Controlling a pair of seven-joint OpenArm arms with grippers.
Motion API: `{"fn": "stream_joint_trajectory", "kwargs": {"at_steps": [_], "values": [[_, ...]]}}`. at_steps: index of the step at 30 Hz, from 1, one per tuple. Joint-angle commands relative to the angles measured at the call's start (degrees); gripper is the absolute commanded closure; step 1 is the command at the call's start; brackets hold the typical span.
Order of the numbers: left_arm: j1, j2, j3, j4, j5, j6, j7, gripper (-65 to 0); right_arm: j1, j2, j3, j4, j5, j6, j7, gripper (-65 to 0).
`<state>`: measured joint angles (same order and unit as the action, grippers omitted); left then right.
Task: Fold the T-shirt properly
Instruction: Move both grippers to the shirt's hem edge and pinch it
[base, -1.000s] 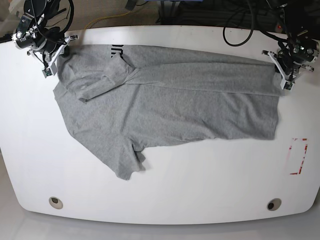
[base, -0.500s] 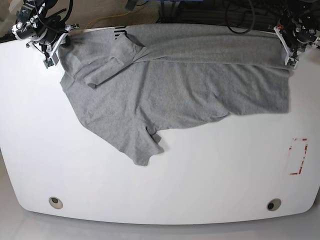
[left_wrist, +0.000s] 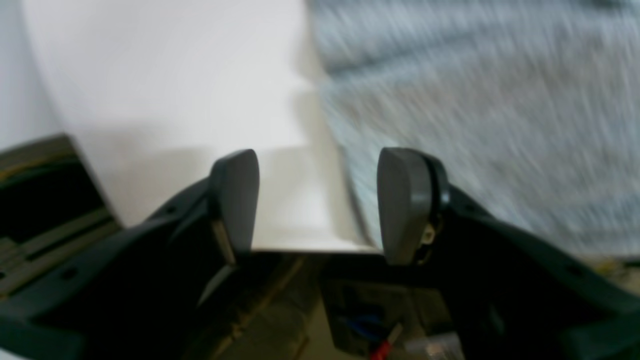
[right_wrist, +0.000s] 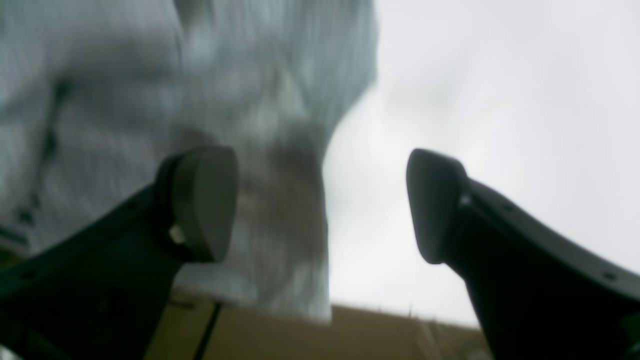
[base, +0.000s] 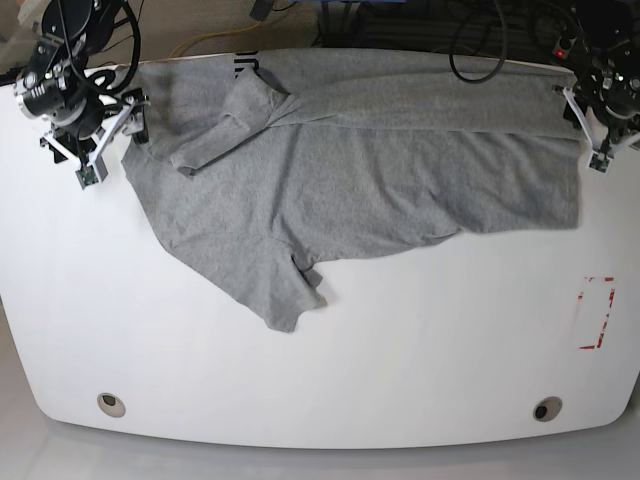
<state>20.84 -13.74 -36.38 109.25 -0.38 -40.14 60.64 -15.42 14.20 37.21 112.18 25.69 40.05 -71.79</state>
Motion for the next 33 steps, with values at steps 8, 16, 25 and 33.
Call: {"fn": "stream_joint_trajectory", "kwargs": {"at_steps": [8, 16, 25, 33], "values": [[-7.1, -0.7, -0.3, 1.2, 0.3, 0.1, -0.6, -35.1, 17.4, 3.5, -10.0, -11.9, 0.1, -0.1, 1.2, -47.6], [-14.7, -0.6, 0.1, 1.0, 0.4, 0.1, -0.6, -35.1, 33.0, 5.0, -18.9, -30.9, 0.0, -0.1, 6.7, -46.6], [-17.5, -0.6, -0.3, 1.0, 0.4, 0.1, -0.6, -35.1, 45.4, 6.5, -31.2, -56.2, -3.1, -0.1, 22.5, -46.6], [-17.2, -0.7, -0.5, 1.0, 0.7, 0.1, -0.6, -35.4, 46.8, 5.0, -36.6, -64.9, -8.9, -0.1, 32.9, -46.6]]}}
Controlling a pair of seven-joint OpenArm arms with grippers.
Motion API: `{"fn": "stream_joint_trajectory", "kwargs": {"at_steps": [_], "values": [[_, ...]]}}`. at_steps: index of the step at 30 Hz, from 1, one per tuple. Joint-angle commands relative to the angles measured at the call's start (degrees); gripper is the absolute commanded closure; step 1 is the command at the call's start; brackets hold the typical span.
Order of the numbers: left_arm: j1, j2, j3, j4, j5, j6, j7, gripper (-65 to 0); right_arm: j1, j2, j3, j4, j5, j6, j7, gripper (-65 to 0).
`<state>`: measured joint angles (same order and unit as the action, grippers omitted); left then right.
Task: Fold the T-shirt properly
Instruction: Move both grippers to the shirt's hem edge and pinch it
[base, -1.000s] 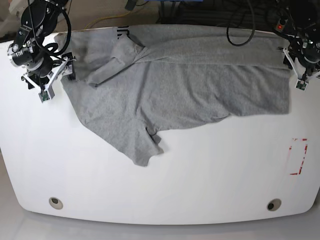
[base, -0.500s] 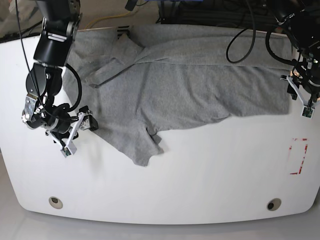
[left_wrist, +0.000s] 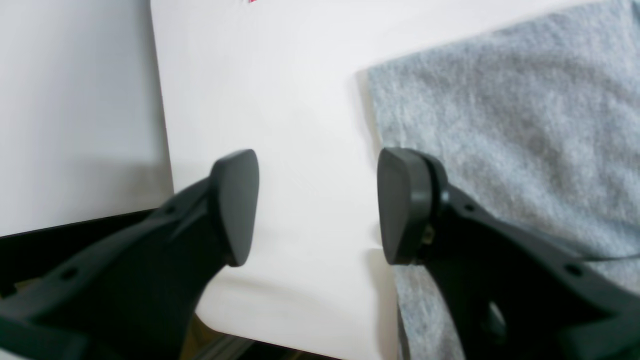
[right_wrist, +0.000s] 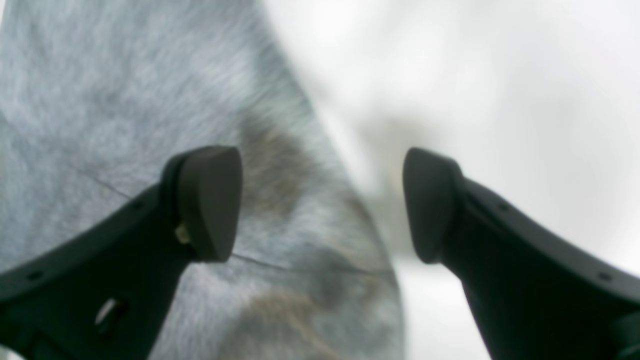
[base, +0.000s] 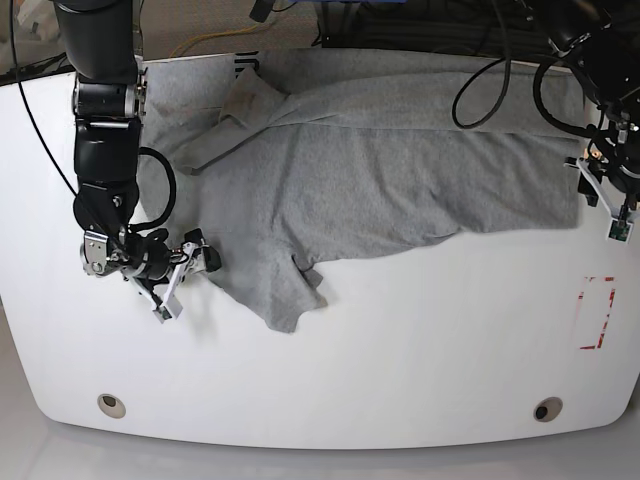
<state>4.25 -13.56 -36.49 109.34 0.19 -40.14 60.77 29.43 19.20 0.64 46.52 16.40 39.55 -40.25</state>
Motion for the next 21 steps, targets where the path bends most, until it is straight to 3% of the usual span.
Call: {"fn": "stream_joint_trajectory", "kwargs": {"at_steps": [1, 10, 13, 18, 21], "values": [[-0.6, -0.8, -0.4, 0.9, 0.7, 0.1, -0.8, -35.4, 1.9, -0.3, -0.1, 0.8, 0.2, 0.4, 1.3, -46.6], [-1.1, -0.7, -0.1, -0.6, 3.0, 0.1, -0.8, -35.8, -0.4, -2.6, -0.1, 1.1, -1.2, 0.4, 1.3, -44.2], [-3.2, -0.7, 0.1, -3.9, 3.0, 0.1, -0.9, -38.6, -0.5, -2.6, -0.1, 1.1, -1.2, 0.4, 1.6, -32.2], [-6.9, -0.7, 0.4, -11.4, 3.0, 0.1, -0.9, -56.1, -0.5, -2.7, -0.1, 1.1, -1.2, 0.4, 1.7, -4.9], [-9.7, -0.8, 2.2, -15.9, 2.8, 0.1, -0.9, -58.3, -0.5, -2.6, -0.1, 1.1, -1.2, 0.4, 1.7, 0.0]]}}
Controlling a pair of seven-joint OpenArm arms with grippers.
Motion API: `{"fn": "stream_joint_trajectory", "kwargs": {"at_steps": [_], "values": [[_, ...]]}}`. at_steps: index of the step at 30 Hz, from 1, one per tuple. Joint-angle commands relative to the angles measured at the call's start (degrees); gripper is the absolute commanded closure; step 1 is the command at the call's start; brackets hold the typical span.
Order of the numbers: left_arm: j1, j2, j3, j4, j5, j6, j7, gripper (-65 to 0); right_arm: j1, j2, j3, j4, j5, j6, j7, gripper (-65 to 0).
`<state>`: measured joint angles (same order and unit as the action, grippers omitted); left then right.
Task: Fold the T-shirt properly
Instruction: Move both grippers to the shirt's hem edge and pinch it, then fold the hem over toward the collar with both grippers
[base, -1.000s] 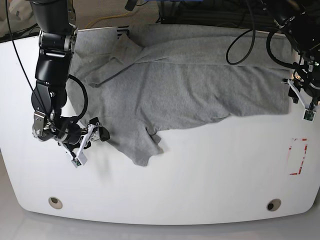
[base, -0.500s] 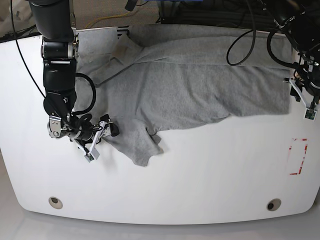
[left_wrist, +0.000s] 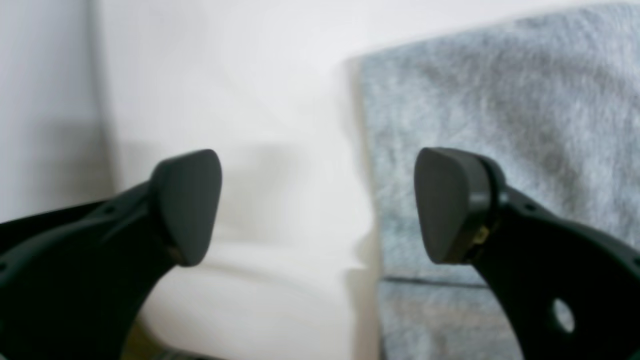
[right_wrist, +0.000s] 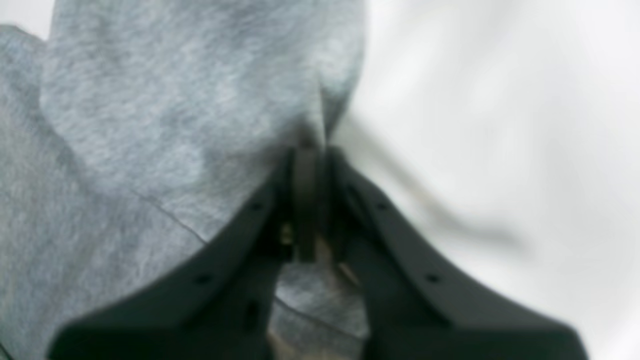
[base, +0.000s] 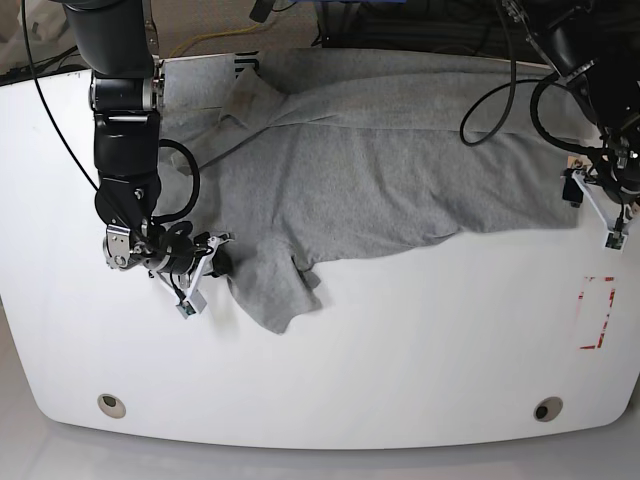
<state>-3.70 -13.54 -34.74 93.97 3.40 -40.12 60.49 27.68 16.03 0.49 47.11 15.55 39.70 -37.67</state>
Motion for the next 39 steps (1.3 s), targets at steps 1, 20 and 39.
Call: {"fn": "stream_joint_trajectory", "kwargs": {"at_steps": [1, 20, 39], "values": [[-3.0, -0.8, 0.9, -2.1, -0.4, 0.1, -0.6, -58.1, 1.3, 0.5, 0.1, 0.5, -0.3, 0.3, -0.9, 0.0], [-12.0, -2.6, 1.6, -25.2, -0.1, 0.7, -9.0, -57.8, -2.1, 0.5, 0.3, 11.2, -0.3, 0.3, -4.8, 0.0], [-12.0, -2.3, 3.5, -27.4, -0.7, 0.1, -15.0, 0.0, -4.8, 1.0, 0.5, 23.1, -0.3, 0.3, -9.8, 0.0]]}}
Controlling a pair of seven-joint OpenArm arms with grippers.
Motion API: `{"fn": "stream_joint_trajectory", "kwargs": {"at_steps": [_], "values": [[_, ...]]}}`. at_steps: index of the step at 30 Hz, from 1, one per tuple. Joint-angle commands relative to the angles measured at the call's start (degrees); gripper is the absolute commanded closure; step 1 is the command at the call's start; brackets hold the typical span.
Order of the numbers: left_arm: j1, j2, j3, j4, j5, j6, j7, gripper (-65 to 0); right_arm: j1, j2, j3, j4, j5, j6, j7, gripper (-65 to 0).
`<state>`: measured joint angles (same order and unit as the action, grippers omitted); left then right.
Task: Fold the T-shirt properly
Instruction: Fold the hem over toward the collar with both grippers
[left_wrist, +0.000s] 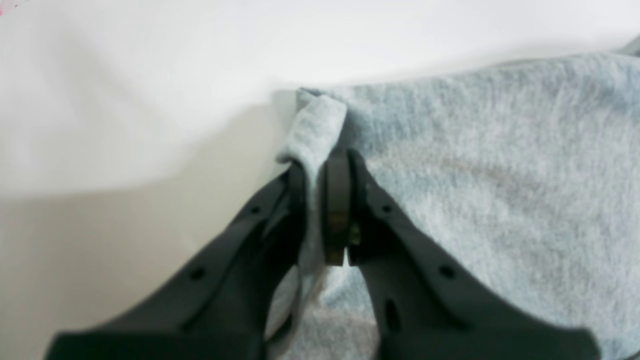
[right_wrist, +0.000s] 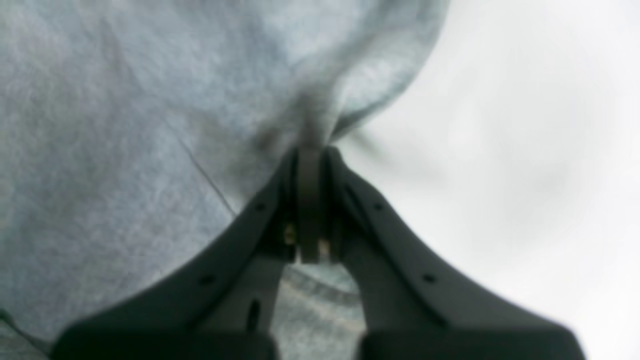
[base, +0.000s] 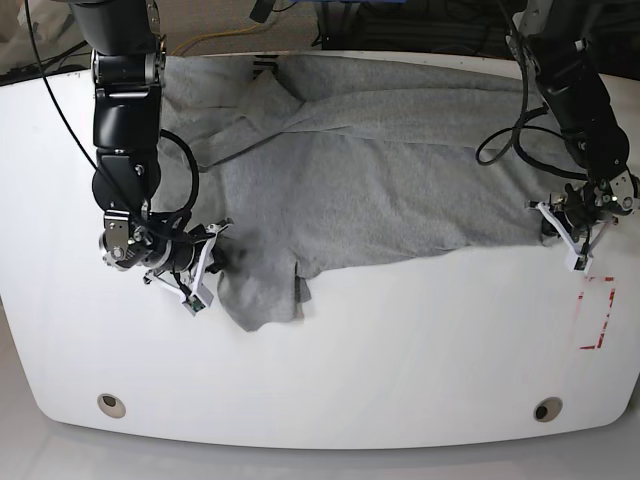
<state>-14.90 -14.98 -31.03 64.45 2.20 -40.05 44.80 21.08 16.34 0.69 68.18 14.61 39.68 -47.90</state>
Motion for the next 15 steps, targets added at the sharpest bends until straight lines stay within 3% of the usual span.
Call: {"fn": "stream_joint_trajectory", "kwargs": {"at_steps": [1, 15], "values": [[-0.5, -0.8, -0.2, 3.7, 0.5, 0.1, 0.7, 0.0, 1.8, 0.8, 0.3, 3.1, 0.6, 0.3, -0.2, 0.0], [5.3, 0.8, -0.3, 23.5, 0.6, 0.1, 1.1, 0.0, -3.7, 1.5, 10.3, 27.0, 1.1, 0.3, -17.3, 0.0]]}}
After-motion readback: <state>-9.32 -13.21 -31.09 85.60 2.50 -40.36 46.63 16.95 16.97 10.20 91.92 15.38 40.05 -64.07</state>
